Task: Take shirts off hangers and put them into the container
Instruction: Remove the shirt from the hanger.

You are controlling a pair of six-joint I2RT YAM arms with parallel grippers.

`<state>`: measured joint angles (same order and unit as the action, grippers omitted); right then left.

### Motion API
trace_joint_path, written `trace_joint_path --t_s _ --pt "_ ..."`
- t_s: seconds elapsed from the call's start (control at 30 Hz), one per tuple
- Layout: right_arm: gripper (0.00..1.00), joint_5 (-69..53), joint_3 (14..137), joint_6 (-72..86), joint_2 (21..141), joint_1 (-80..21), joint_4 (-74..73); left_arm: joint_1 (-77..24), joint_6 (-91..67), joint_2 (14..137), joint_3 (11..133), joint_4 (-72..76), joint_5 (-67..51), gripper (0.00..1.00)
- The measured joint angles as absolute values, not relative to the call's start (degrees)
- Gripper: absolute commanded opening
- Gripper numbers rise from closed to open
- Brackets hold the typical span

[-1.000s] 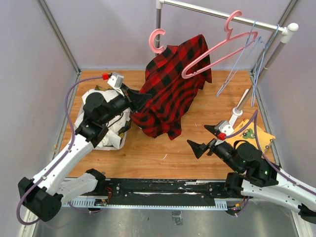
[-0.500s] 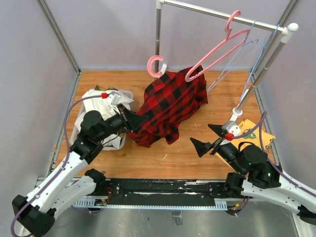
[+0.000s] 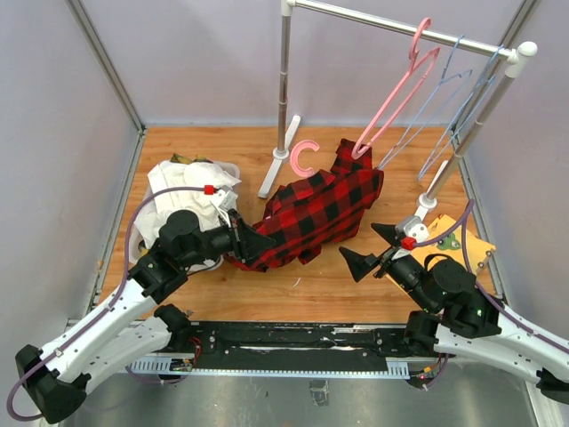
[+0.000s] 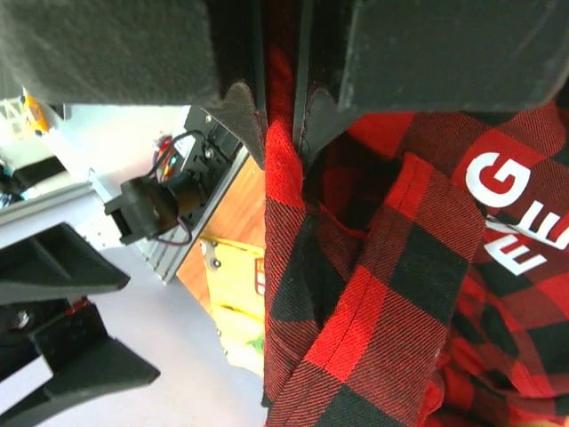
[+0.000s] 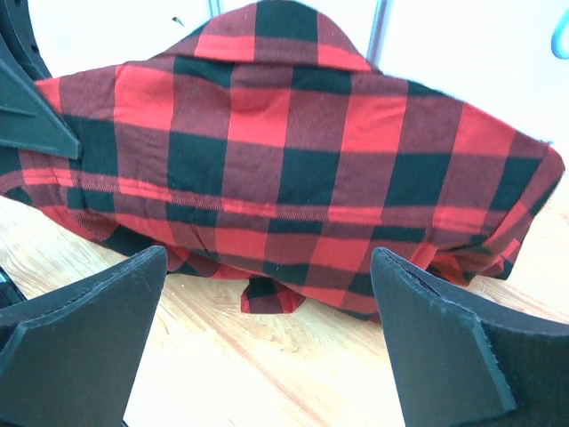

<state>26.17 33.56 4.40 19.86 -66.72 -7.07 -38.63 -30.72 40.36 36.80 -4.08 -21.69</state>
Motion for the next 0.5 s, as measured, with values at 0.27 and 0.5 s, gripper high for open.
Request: trace_joint_path --t_s 0.27,0.5 --pt "0.99 26.2 33.6 6.3 20.6 -66.7 -6.2 -47.7 -30.0 40.4 35.8 -7.0 -15.3 0.01" --pt "0.82 26.7 33.6 8.3 20.9 -66.7 -3.8 -58.2 -30.1 40.4 32.2 -9.6 -6.5 0.01"
